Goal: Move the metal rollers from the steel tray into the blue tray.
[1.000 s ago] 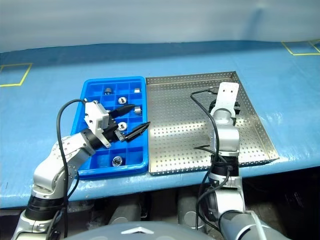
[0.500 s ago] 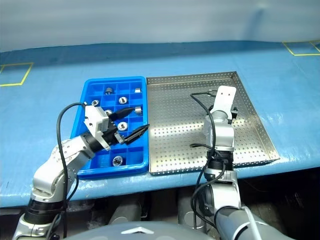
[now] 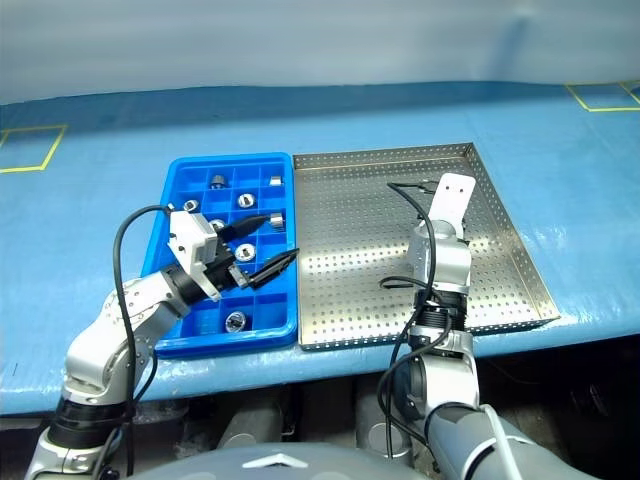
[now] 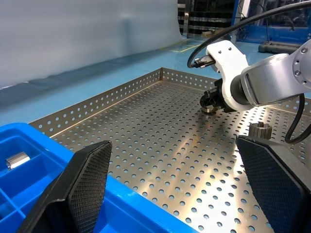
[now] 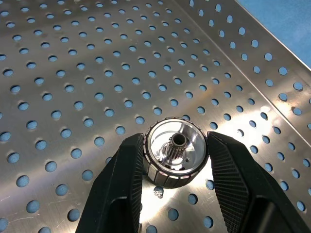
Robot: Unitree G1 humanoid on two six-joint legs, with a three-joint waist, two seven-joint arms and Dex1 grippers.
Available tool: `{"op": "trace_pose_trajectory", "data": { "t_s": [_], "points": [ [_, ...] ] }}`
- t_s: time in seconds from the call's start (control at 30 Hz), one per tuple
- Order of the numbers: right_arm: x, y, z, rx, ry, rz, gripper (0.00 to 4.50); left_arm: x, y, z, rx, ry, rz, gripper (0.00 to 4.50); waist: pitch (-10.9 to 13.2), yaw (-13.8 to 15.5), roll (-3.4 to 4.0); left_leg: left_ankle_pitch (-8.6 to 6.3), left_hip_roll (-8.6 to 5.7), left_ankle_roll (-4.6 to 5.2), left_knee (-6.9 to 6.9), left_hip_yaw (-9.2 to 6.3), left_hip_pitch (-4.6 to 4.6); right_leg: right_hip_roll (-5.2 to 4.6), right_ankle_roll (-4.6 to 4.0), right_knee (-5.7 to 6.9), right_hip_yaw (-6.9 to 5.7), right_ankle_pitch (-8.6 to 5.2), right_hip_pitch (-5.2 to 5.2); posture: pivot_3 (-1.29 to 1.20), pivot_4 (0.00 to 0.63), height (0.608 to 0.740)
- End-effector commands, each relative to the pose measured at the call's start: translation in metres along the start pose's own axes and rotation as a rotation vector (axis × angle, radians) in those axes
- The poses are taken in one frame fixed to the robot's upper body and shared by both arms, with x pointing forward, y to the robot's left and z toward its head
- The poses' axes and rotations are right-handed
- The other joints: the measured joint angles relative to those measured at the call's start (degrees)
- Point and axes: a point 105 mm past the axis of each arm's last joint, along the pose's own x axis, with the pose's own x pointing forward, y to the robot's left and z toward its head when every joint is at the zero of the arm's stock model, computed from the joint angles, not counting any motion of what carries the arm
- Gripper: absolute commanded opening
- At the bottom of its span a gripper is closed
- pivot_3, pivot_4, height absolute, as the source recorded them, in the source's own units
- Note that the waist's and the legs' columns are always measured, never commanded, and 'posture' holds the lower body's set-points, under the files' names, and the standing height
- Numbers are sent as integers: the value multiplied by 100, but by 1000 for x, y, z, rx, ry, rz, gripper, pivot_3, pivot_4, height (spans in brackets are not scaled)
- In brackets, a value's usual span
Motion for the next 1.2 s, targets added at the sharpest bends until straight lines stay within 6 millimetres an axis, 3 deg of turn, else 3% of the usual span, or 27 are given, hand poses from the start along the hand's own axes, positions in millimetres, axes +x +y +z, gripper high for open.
{"op": "trace_pose_trajectory", "data": {
  "t_s": [0.03,0.17,0.27,0.33,0.47,0.63,0.8,0.97,1.1,1.2],
  "points": [
    [-4,3,16,14,-56,15,1667,-2,-3,13,37,-47,-6,4500,0,0,0,0,0,0,0,0,0,0,0,0,0,0,0,-13,150,740],
    [-23,24,36,-20,-191,143,1667,-5,2,17,51,-63,31,4500,1,-14,2,0,1,0,-1,2,0,1,0,0,2,0,-2,5,150,740],
    [-58,61,49,-63,-339,387,1667,-11,9,22,57,-83,92,4500,2,-8,3,0,2,0,-3,1,0,3,0,1,2,0,-4,35,150,740],
    [-94,93,48,-78,-411,637,1667,-18,16,24,59,-91,152,4500,1,-6,3,-1,5,1,-4,0,1,5,0,1,3,0,-5,53,150,740],
    [-141,131,39,-142,-462,905,1667,-38,28,26,53,-99,275,4500,2,76,2,-1,6,0,-3,-6,2,7,0,1,0,-1,-4,116,150,740],
    [-184,163,33,-180,-486,1116,1667,-64,32,28,69,-101,369,4500,2,312,1,4,3,-9,-3,-20,4,6,-1,-1,-5,-2,-3,174,150,740],
    [-219,195,4,-247,-400,1319,1667,-105,28,28,77,-83,455,4500,1,510,-3,9,2,-23,-9,-38,4,5,-23,-4,-18,-14,-4,256,150,740],
    [-254,209,-28,-359,-342,1518,1667,-132,17,19,77,-11,498,4500,1,674,-6,9,2,-27,-13,-48,5,2,-55,-7,-32,-34,-10,322,150,740],
    [-269,213,-44,-438,-325,1620,1667,-145,12,14,69,18,540,4500,0,777,-9,8,3,-28,-13,-52,9,2,-32,-9,-36,-52,-14,355,150,740],
    [-278,216,-56,-486,-301,1689,1667,-151,-3,2,54,61,517,4500,-2,889,-15,7,3,-30,-12,-56,9,1,-32,-9,-42,-54,-14,384,150,740]
  ]
}}
